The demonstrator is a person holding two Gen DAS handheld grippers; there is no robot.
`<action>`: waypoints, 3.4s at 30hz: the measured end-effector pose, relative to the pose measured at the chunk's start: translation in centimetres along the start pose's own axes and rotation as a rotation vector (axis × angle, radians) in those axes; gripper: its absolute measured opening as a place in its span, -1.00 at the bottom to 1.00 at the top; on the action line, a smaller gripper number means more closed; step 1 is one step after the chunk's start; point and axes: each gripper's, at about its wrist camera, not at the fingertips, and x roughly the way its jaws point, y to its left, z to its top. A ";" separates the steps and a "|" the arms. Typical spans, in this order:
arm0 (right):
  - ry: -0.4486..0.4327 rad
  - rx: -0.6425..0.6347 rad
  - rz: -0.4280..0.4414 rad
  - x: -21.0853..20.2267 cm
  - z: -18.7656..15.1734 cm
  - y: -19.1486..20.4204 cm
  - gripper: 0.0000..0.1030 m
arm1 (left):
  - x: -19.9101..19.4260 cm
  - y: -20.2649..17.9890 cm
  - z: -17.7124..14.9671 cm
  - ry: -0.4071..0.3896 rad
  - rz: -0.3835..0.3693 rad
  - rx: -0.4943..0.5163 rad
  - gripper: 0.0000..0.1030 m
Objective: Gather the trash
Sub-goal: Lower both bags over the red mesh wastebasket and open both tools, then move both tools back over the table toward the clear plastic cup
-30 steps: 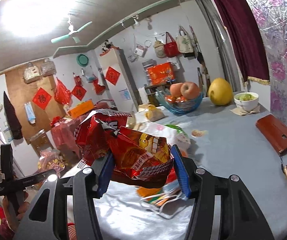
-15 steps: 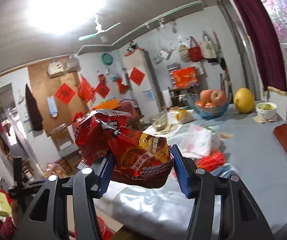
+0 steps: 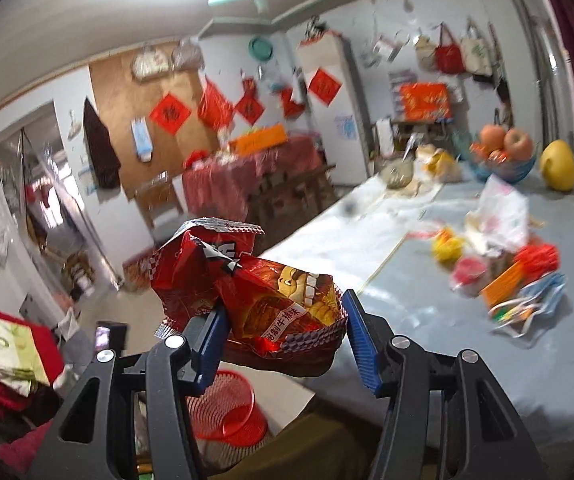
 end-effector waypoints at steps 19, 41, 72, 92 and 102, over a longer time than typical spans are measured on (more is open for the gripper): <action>0.327 -0.175 0.093 13.2 -4.5 11.6 0.08 | -2.7 8.4 2.8 -0.106 0.178 -0.174 0.86; 0.538 -0.322 0.112 25.5 -9.6 18.5 0.50 | -7.9 11.1 3.7 -0.215 0.300 -0.194 0.87; -0.286 0.089 -0.438 -9.3 0.8 -9.8 0.89 | -10.9 -11.7 4.5 -0.294 0.062 0.180 0.87; -0.225 0.397 -0.548 -8.7 -4.2 -24.0 0.89 | -0.5 -39.8 11.3 -0.199 -0.129 0.573 0.87; -0.168 0.421 -0.552 -7.1 -5.5 -26.5 0.89 | 4.5 -45.6 13.8 -0.117 -0.178 0.610 0.87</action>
